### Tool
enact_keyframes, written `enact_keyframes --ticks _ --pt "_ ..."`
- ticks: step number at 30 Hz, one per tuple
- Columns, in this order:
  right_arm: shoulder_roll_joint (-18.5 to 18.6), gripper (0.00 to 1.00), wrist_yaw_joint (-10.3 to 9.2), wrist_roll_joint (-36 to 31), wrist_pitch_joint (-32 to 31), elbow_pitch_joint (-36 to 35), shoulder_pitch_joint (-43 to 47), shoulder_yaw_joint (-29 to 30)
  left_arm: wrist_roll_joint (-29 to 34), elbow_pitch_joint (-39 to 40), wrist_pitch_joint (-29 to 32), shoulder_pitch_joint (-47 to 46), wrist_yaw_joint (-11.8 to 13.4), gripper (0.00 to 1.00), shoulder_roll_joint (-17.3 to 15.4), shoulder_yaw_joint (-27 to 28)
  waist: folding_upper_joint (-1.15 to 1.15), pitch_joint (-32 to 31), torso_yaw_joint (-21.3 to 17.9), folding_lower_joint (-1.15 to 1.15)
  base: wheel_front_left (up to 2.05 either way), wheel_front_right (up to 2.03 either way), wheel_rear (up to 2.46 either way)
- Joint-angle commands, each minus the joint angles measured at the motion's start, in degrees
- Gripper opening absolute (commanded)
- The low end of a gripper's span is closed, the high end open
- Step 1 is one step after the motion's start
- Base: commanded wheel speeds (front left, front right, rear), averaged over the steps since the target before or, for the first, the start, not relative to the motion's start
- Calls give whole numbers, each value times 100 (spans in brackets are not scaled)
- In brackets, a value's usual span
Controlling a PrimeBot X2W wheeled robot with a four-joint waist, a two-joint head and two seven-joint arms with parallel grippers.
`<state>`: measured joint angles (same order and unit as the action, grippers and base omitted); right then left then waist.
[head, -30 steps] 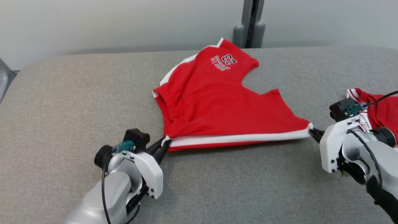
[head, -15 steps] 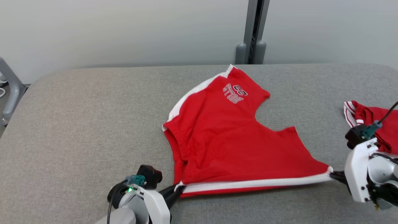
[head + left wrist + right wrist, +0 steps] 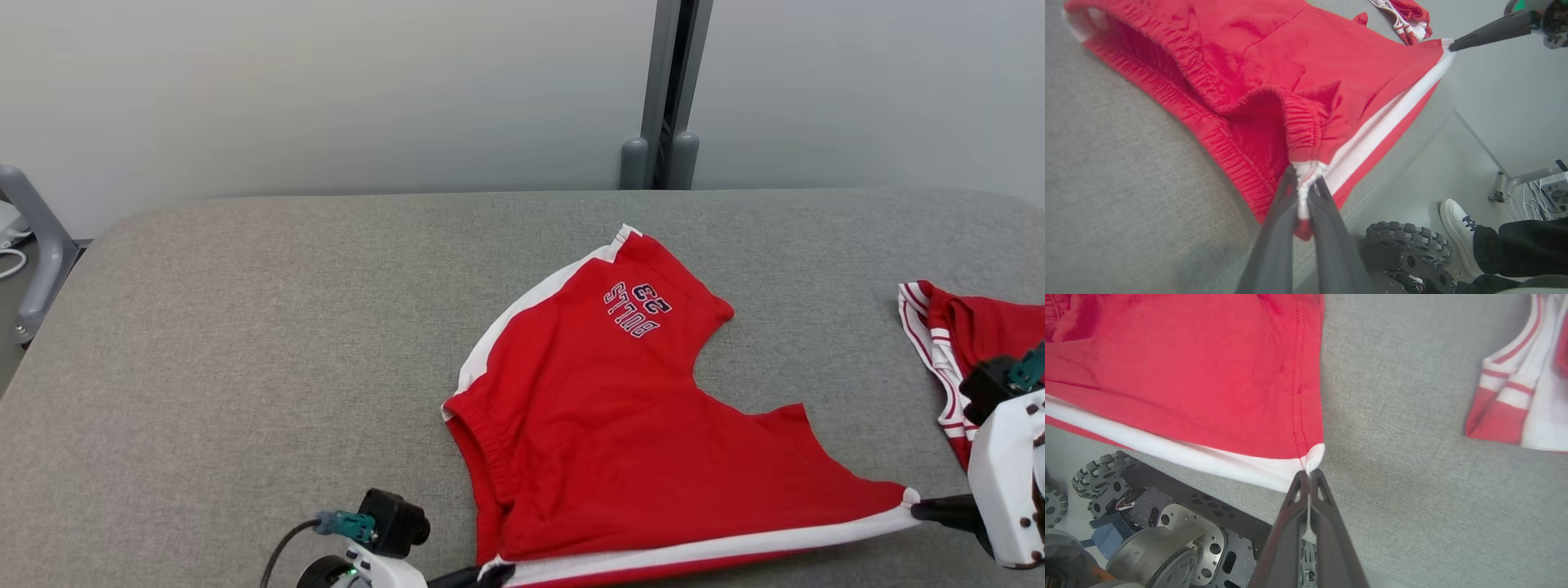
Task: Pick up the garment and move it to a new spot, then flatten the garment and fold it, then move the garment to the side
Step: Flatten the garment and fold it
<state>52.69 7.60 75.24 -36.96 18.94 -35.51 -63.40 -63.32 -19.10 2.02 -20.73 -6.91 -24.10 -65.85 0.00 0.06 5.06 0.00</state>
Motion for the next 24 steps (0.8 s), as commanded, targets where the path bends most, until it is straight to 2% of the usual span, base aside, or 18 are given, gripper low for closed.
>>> enact_keyframes --ticks 1,6,15,21,24 --pt "63 0 -20 19 40 -18 28 98 -72 121 7 10 89 0 -133 110 0 11 3 0 0 0 0" --pt "-56 0 -18 -32 115 -80 -152 418 -715 574 86 71 270 0 -163 544 0 117 61 0 0 0 0" --pt "-302 0 -14 -296 -51 89 -782 882 -1817 1081 728 -235 198 0 -230 1060 0 528 320 0 0 0 0" --pt "-664 0 -13 -473 -209 368 -1376 1181 -2323 996 864 -552 197 0 -49 1421 0 867 560 0 0 0 0" --pt "-909 0 -13 -700 -226 624 -1704 1238 -2390 785 850 -722 154 0 215 1468 0 1038 721 0 0 0 0"
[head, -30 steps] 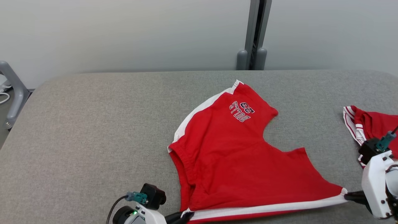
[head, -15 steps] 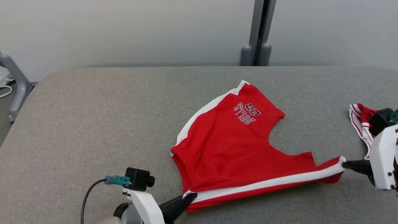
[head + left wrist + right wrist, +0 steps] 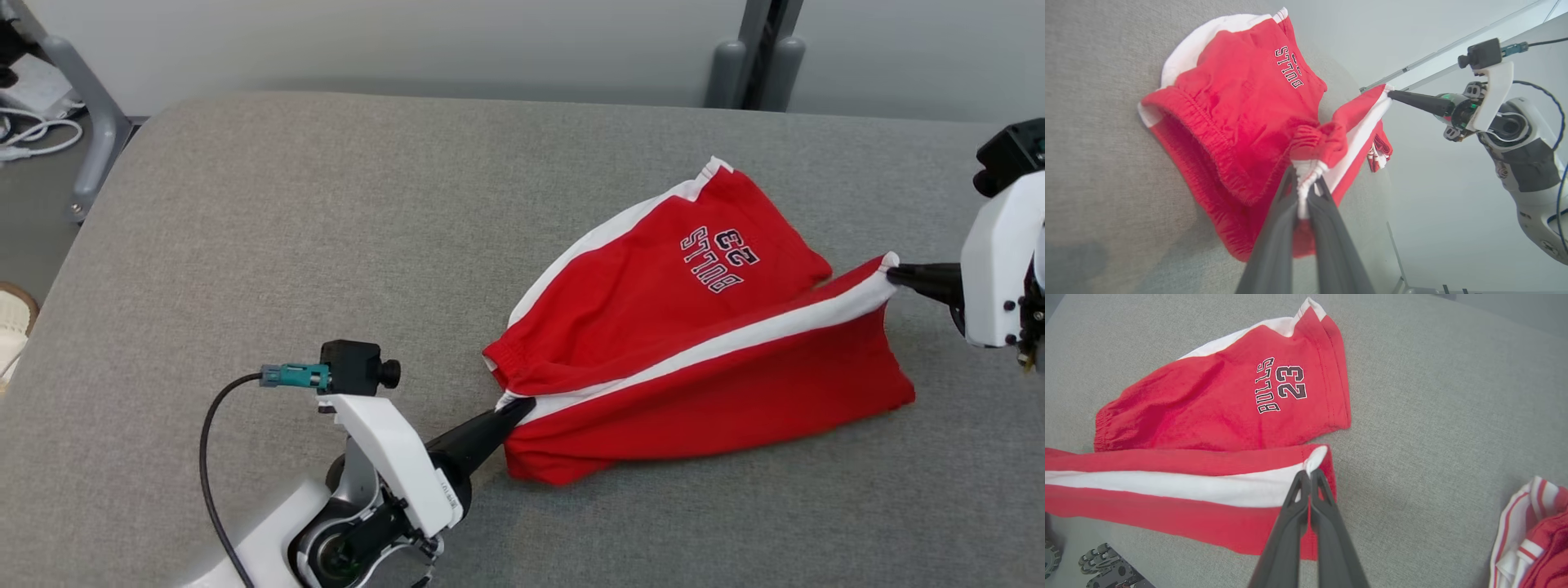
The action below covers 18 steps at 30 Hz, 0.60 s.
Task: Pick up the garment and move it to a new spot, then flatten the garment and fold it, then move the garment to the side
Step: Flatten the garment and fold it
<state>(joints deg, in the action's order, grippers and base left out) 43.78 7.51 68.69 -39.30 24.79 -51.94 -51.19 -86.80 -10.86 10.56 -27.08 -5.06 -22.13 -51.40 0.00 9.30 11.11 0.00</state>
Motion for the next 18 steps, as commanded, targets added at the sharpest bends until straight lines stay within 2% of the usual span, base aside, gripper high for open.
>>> enact_keyframes --ticks 1,12,14,18 --pt "-77 0 -4 -113 45 95 -149 28 -65 -101 -8 -131 -48 0 75 36 0 157 154 0 0 0 0" --pt "-539 0 -3 -540 535 800 -842 69 -16 -893 -437 -547 -182 0 857 219 0 561 524 0 0 0 0" --pt "-630 0 -3 -410 459 922 -905 107 77 -1046 -618 -639 -200 0 966 255 0 654 568 0 0 0 0" --pt "-602 0 -3 -551 351 1128 -1191 -36 176 -1304 -816 -795 -227 0 1191 262 0 831 694 0 0 0 0"
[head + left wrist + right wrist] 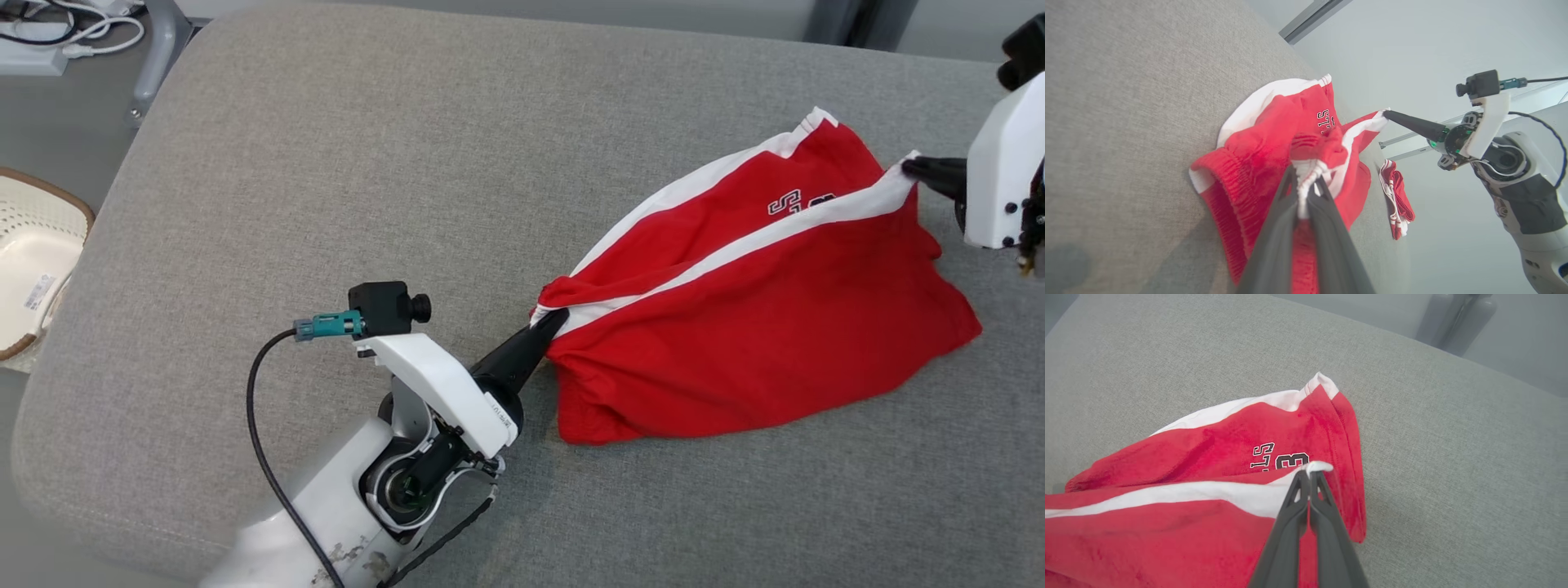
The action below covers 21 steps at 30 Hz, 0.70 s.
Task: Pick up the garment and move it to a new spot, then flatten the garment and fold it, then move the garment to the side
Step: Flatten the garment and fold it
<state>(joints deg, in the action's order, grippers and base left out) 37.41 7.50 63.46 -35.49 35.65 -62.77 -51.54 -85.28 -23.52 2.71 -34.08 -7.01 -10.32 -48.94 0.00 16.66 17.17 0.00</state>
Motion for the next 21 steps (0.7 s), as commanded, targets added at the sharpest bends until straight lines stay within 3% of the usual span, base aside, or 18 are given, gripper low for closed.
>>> enact_keyframes --ticks 1,8,21 --pt "19 0 -2 -54 -23 103 -177 -17 32 -99 -50 -131 -39 0 61 13 0 138 120 0 0 0 0" --pt "-49 0 -2 -194 163 508 -580 -120 24 -350 -232 -303 -57 0 381 5 0 350 341 0 0 0 0" --pt "-50 0 -2 -214 644 719 -854 -439 -128 -481 -592 -405 -62 0 587 56 0 522 556 0 0 0 0"
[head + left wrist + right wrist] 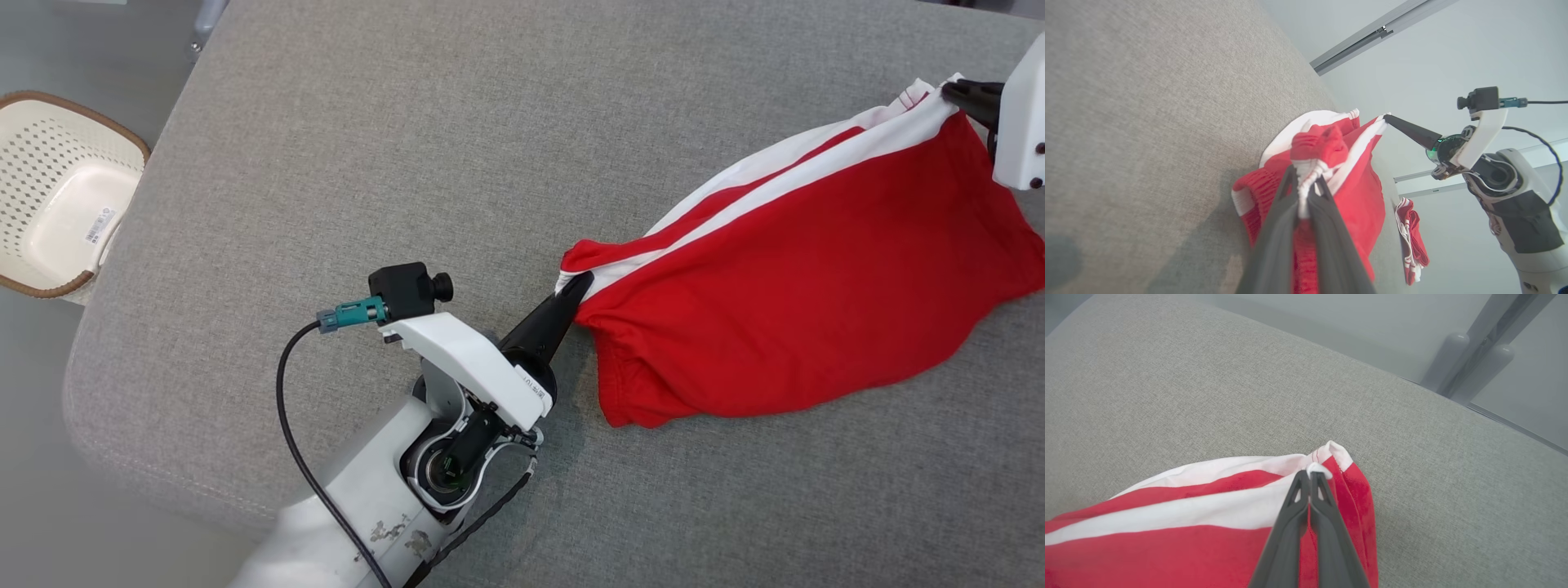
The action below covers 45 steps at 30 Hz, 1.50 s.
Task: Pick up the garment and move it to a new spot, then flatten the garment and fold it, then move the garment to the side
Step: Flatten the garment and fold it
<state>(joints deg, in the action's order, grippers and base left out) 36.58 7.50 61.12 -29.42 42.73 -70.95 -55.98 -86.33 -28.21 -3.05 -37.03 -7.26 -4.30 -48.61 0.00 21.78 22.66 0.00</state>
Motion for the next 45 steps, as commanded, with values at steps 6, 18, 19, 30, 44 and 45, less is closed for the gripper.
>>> enact_keyframes --ticks 6,18,19,30,44,45 --pt "62 0 -2 26 199 165 -169 -151 -87 -112 -123 -158 -37 0 43 -11 0 88 72 0 0 0 0" --pt "49 0 -2 108 476 418 -356 -444 -354 -286 -251 -301 -38 0 114 -110 0 251 152 0 0 0 0" --pt "47 0 -2 135 468 437 -364 -466 -365 -305 -259 -321 -38 0 117 -134 0 263 155 0 0 0 0" --pt "-130 100 -2 162 1583 843 -289 -396 -368 -821 -608 -523 -38 100 123 -459 0 178 95 0 0 0 0" --pt "-167 100 -2 -14 4203 738 523 -158 2438 -1088 -1204 -418 412 100 -137 1233 0 -566 -351 0 0 0 0" --pt "-194 100 -2 -90 4321 763 584 -105 2815 -833 -1198 -219 490 100 -128 1609 0 -625 -416 0 0 0 0"
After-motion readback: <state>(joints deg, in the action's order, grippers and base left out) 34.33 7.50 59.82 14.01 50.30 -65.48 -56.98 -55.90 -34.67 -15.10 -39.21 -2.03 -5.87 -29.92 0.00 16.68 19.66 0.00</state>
